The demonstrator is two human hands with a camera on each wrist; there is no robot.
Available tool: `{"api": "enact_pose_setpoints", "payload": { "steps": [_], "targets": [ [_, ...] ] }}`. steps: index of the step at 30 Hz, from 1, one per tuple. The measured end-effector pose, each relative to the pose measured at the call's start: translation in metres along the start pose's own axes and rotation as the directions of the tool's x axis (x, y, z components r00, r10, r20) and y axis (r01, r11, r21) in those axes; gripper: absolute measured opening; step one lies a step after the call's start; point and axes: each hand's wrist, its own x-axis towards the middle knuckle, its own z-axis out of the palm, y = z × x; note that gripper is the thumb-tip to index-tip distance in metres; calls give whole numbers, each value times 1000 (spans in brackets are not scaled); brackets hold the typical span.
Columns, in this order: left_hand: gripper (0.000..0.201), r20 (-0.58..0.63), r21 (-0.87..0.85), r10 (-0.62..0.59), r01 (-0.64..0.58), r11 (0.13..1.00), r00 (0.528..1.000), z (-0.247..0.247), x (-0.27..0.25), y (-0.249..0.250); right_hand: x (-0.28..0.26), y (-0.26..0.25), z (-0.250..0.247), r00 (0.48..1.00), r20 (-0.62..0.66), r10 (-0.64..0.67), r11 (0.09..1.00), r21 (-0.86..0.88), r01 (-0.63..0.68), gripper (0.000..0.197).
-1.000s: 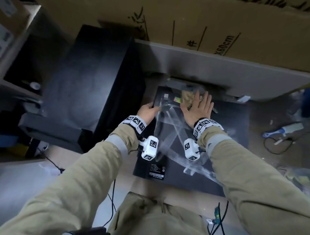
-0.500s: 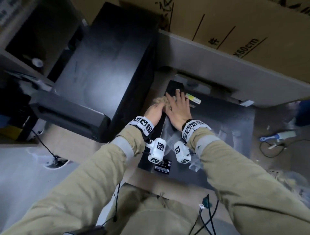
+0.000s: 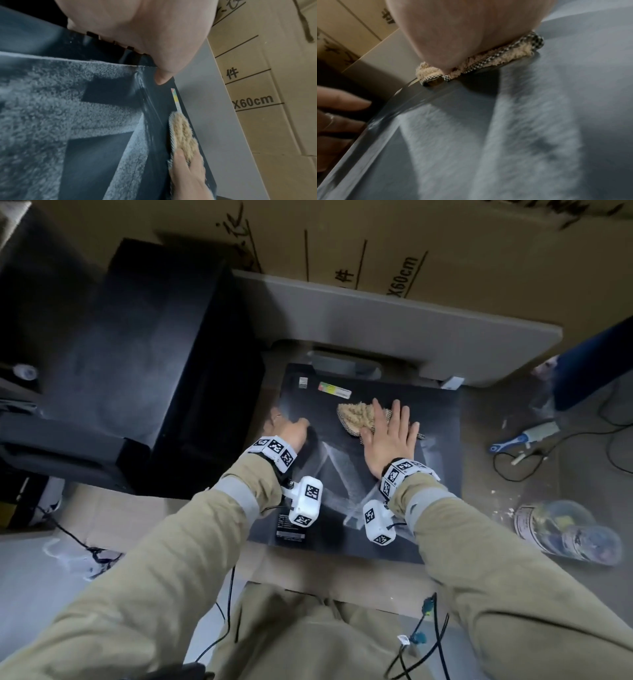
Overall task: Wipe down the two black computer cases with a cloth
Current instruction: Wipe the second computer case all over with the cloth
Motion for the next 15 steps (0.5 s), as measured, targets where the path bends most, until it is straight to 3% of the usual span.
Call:
{"api": "enact_pose_setpoints", "payload": {
  "steps": [7, 12, 15],
  "targets": [
    [87, -151, 77, -5, 17, 997, 988, 21, -23, 3, -8, 82, -22, 992, -65, 105, 994, 38, -102, 62],
    [94, -123, 65, -12, 20, 998, 992, 16, -23, -7, -8, 93, -23, 992, -69, 103, 994, 44, -100, 64],
    [98, -91, -38, 5, -9, 999, 996, 6, -24, -17, -5, 87, -23, 992, -69, 109, 994, 27, -107, 69]
  ]
}}
